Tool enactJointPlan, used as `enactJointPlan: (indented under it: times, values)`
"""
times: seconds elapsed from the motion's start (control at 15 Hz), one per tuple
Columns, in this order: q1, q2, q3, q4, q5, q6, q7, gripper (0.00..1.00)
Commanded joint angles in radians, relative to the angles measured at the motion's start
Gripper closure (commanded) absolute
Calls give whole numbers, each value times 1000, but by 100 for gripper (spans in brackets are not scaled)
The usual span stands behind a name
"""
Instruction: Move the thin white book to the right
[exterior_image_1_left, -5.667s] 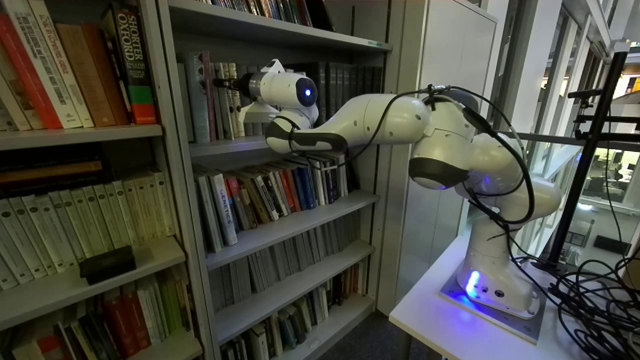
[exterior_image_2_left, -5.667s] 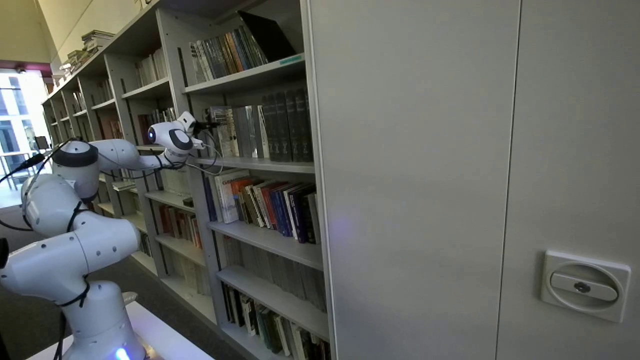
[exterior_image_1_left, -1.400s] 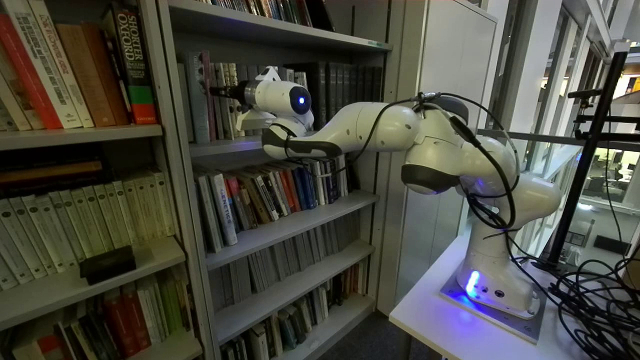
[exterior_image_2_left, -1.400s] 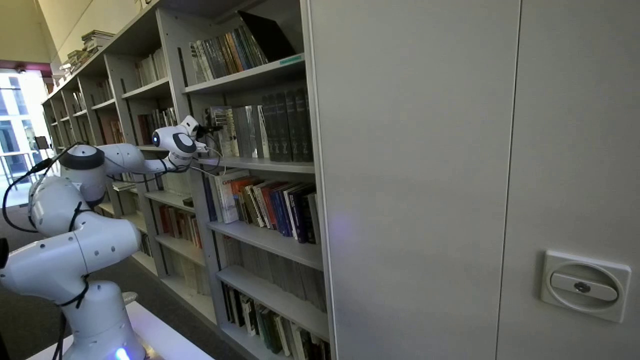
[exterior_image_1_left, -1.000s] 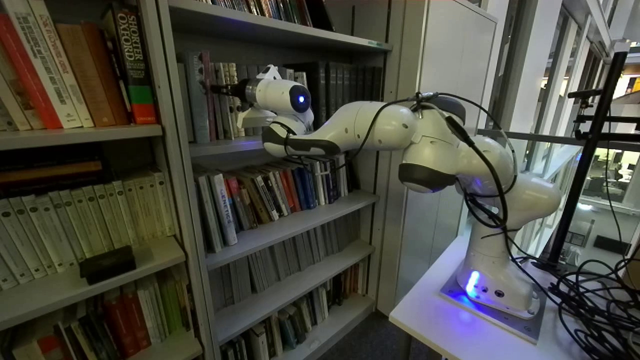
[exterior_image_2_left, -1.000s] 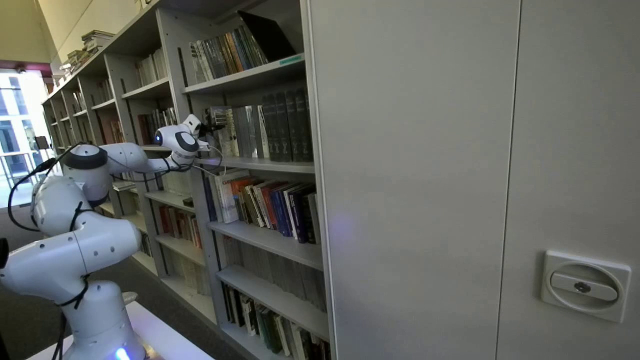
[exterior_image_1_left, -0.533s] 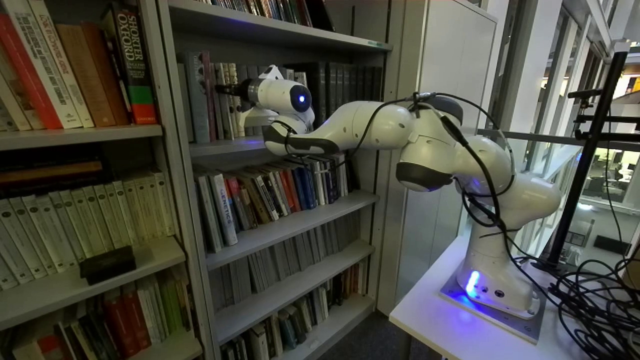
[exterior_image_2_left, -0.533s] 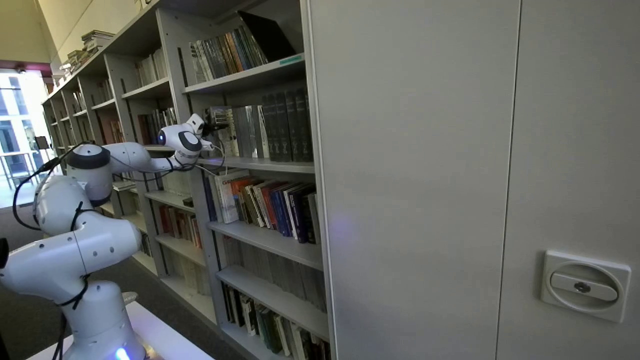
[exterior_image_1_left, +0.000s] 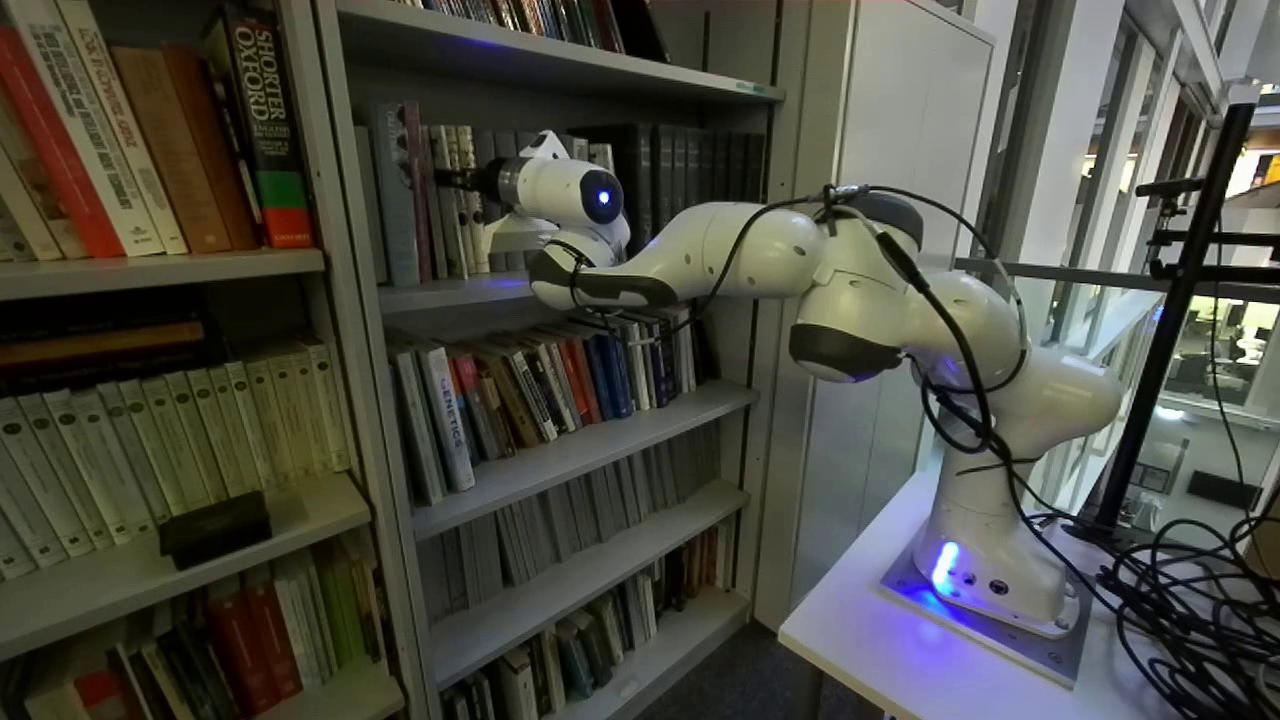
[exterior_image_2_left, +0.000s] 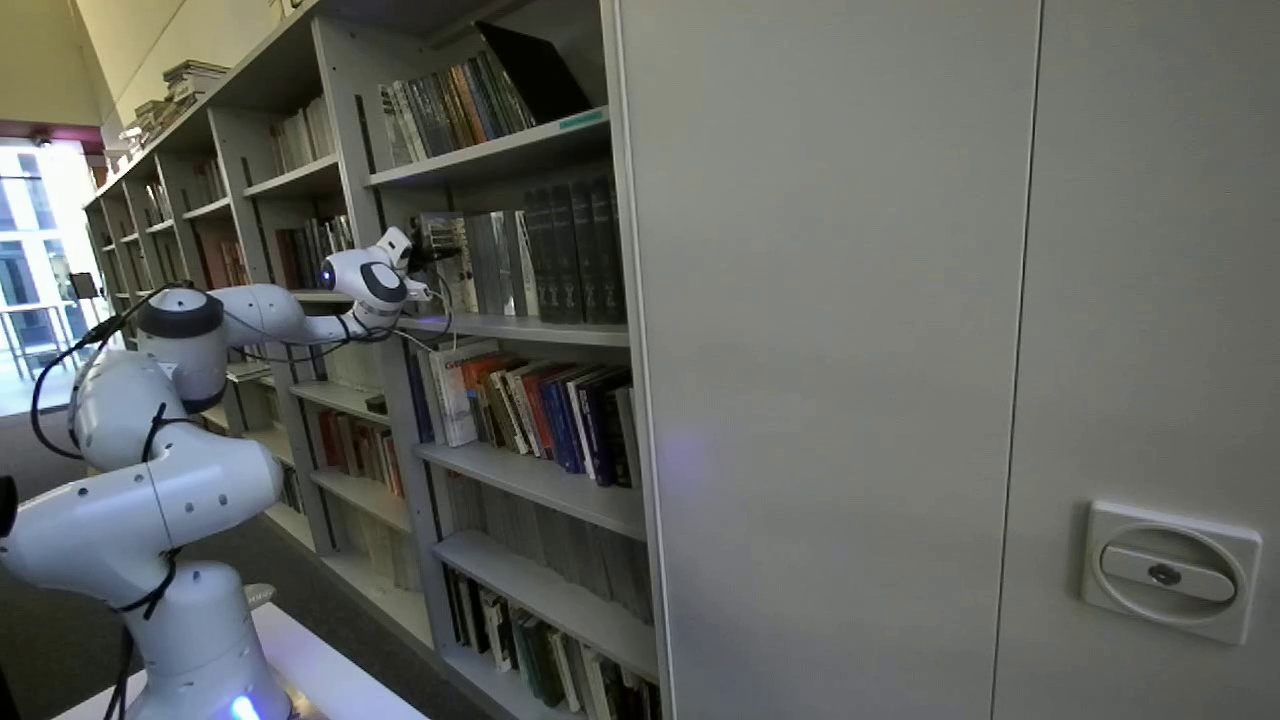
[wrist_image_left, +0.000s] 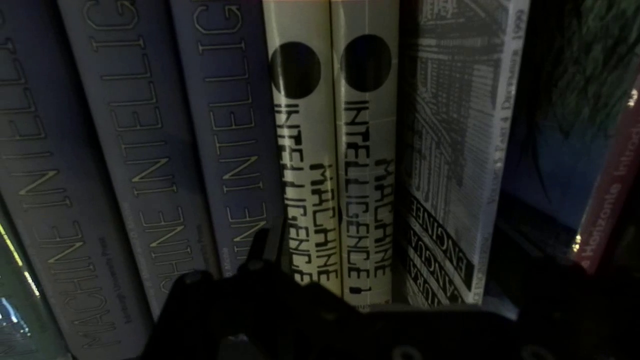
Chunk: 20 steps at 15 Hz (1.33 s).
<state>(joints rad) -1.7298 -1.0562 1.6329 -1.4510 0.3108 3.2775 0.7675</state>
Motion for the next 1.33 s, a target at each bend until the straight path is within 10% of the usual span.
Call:
enactJointPlan:
  times: [0.0, 1.07, 1.13, 1.27]
  values:
    - [-39, -22, -3, 57, 36, -23, -15, 0]
    - [-64, -52, -12, 92, 66, -28, -10, 0]
    - [-67, -50, -7, 93, 63, -21, -14, 25]
    - [-68, -54, -7, 97, 63, -20, -15, 33]
